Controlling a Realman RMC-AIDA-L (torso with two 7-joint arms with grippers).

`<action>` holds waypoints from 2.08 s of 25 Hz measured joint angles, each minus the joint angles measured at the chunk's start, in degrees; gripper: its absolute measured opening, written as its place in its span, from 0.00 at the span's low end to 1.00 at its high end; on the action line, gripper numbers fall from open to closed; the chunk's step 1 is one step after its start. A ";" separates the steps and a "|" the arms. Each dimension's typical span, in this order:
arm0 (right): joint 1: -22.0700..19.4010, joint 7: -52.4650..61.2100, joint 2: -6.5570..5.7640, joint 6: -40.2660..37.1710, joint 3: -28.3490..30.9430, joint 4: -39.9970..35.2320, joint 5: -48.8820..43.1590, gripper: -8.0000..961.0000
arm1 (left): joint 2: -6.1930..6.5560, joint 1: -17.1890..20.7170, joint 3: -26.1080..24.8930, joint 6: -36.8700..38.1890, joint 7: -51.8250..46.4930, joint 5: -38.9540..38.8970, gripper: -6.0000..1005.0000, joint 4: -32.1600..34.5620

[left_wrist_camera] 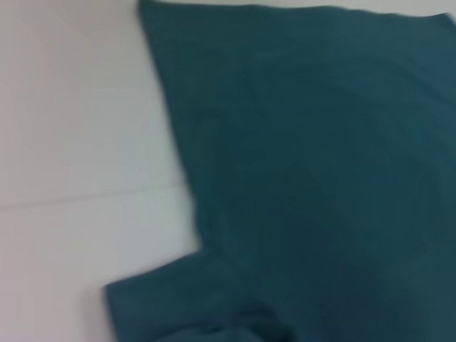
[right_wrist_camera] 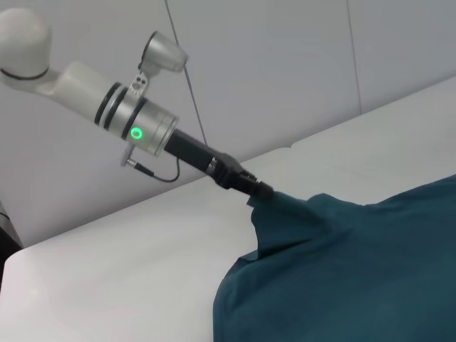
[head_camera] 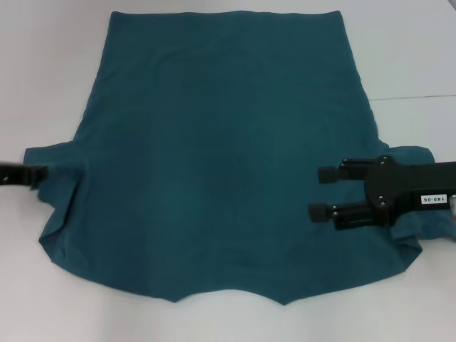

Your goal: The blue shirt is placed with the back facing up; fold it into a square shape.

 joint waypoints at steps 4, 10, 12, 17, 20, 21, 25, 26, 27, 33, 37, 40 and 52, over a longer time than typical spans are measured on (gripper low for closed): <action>-0.39 -0.15 0.00 -0.04 0.08 -0.03 0.01 0.92 | -0.10 -2.73 0.42 2.39 -0.91 0.09 0.07 0.32; -0.53 -0.28 0.00 -0.08 0.09 -0.03 0.01 0.92 | -1.08 -5.34 5.44 2.19 -2.88 0.68 0.07 0.31; -0.50 -0.33 -0.01 -0.09 0.09 -0.03 0.01 0.92 | -1.51 -6.00 7.61 1.52 -3.81 1.57 0.07 0.17; -0.16 -0.35 0.11 -0.09 -0.06 -0.04 0.00 0.92 | -3.21 -7.65 9.47 0.30 -4.26 3.90 0.07 -0.58; -0.04 -0.42 0.29 -0.06 -0.14 -0.04 -0.02 0.92 | -3.44 -7.97 12.62 -1.26 -4.28 4.31 0.07 -2.33; -0.04 -0.45 0.36 -0.03 -0.15 -0.04 -0.02 0.92 | -3.44 -8.02 13.96 -2.03 -4.43 4.33 0.07 -2.97; 0.03 -0.49 0.49 0.05 -0.32 -0.03 -0.02 0.92 | -3.45 -8.18 18.56 -6.00 -6.29 4.35 0.07 -5.53; 0.04 -0.50 0.51 0.05 -0.35 -0.03 -0.02 0.92 | -3.45 -8.38 19.34 -6.92 -6.69 4.26 0.07 -6.26; 0.05 -0.50 0.54 0.04 -0.36 -0.03 -0.02 0.92 | -3.45 -8.57 19.78 -7.44 -6.87 4.19 0.07 -6.85; 0.07 -0.54 0.61 -0.01 -0.53 0.00 -0.02 0.92 | -3.55 -10.31 20.30 -9.67 -7.25 3.07 0.08 -10.39; 0.06 -1.11 0.62 0.06 -0.53 0.37 -0.02 0.92 | -3.72 -10.01 20.51 -10.94 -6.62 -0.31 0.16 -10.46; 0.01 -1.33 0.61 0.08 -0.45 0.46 -0.02 0.92 | -3.68 -9.78 20.63 -10.86 -5.88 -2.55 0.25 -10.34; -0.01 0.28 0.30 -0.17 1.01 -0.02 -0.01 0.92 | -2.67 -3.12 9.50 3.45 9.05 -19.24 0.66 -3.82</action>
